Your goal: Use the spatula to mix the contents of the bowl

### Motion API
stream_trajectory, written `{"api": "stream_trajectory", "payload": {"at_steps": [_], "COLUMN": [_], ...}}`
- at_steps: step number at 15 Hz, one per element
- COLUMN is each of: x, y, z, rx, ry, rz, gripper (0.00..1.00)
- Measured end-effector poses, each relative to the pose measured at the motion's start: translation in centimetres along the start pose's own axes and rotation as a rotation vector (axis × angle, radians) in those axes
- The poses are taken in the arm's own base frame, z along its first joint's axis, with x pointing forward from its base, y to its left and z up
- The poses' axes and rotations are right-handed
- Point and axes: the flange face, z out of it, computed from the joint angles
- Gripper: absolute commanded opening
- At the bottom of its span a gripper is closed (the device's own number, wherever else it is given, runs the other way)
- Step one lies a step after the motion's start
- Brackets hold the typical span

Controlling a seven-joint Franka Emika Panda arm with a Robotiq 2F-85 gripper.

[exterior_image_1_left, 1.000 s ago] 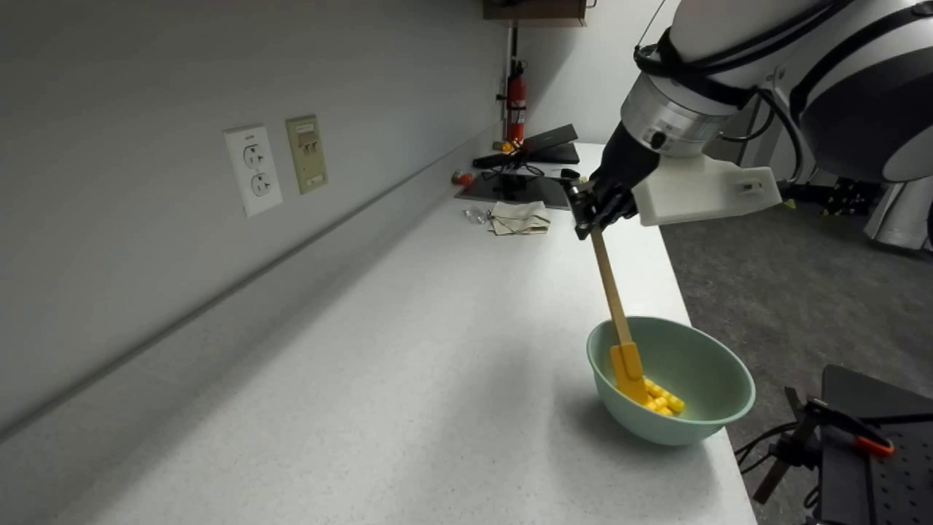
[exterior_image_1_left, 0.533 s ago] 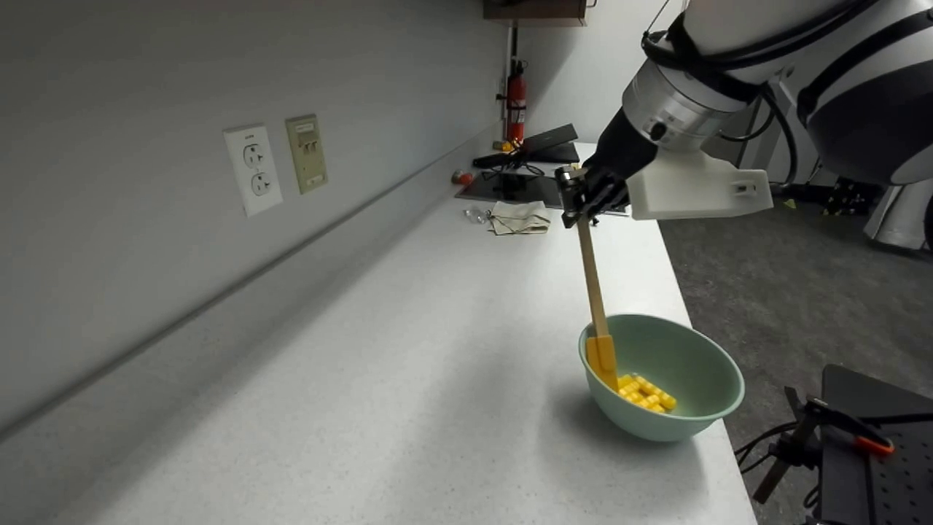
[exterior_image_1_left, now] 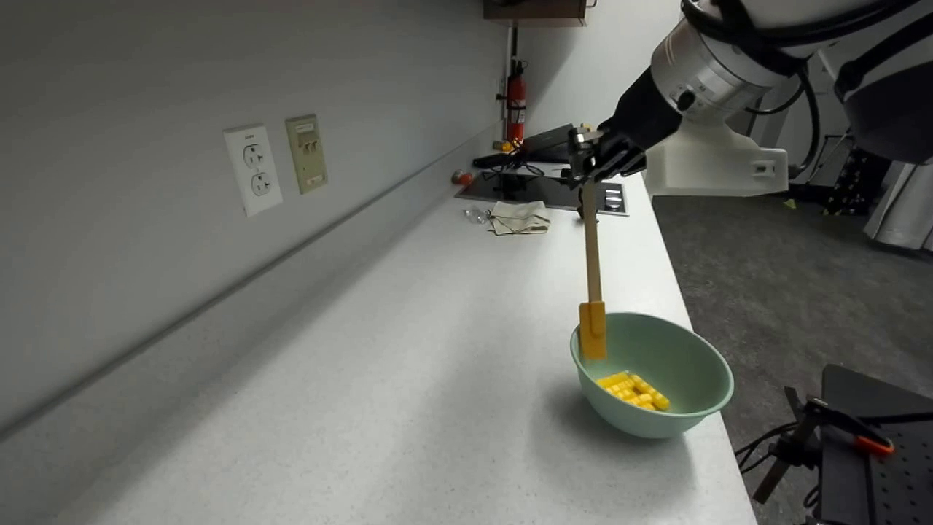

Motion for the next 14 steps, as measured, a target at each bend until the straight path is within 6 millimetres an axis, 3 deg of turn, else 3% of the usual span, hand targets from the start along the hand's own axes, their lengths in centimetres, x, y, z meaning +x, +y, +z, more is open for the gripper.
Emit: {"api": "stream_trajectory", "payload": {"at_steps": [14], "x": [-2.0], "y": [1.5], "z": [-0.4], "rx": [-0.016], "ry": [-0.006], "rz": [-0.071], "gripper": [0.04]}}
